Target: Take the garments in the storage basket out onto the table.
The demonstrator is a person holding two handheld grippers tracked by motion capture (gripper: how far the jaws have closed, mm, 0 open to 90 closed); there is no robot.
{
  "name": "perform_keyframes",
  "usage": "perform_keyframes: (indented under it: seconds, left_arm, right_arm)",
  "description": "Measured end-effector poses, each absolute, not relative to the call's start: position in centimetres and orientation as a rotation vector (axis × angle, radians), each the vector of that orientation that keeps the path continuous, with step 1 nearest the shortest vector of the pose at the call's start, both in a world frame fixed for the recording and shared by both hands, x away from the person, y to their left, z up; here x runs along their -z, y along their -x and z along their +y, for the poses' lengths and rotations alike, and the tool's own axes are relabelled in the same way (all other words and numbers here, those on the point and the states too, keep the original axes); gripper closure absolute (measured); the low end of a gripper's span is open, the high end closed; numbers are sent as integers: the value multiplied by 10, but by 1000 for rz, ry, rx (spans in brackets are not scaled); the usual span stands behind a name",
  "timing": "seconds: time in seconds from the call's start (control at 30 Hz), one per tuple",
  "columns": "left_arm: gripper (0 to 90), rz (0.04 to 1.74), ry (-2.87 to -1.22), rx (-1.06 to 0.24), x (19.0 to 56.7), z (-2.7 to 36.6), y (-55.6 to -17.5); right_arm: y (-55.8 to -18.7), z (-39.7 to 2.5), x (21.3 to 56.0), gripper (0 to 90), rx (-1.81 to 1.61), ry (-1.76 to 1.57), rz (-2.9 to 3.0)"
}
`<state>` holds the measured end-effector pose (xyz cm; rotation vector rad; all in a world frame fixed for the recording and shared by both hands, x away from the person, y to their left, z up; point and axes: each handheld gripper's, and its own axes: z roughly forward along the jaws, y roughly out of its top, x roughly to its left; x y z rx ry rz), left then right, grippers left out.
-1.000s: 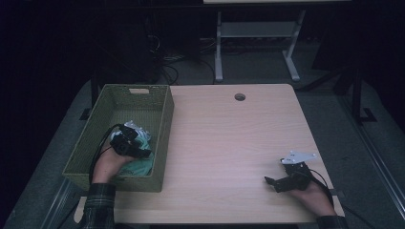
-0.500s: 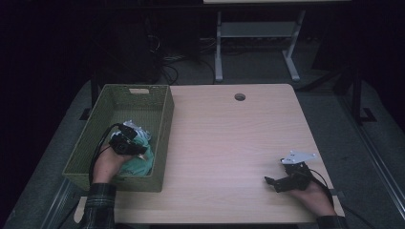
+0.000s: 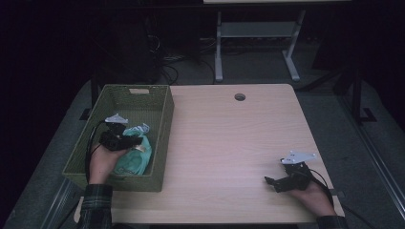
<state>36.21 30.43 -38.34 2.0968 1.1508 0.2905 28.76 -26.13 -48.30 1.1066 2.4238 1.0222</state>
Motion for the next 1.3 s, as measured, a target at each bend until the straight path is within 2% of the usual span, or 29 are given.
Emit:
perform_keyframes:
  seconds: [0.5, 0.8, 1.3]
  left_arm:
    - [840, 1010, -1736, -336, 359, 324, -349]
    - [840, 968, -1712, -340, 345, 323, -350]
    - [840, 891, -1703, -354, 300, 313, -350]
  right_arm:
    - [-287, -261, 483, 29, -1022, -1111, 2424]
    - [-287, -261, 483, 29, -1021, -1111, 2423]
    - [-287, -261, 483, 29, -1023, -1119, 2424]
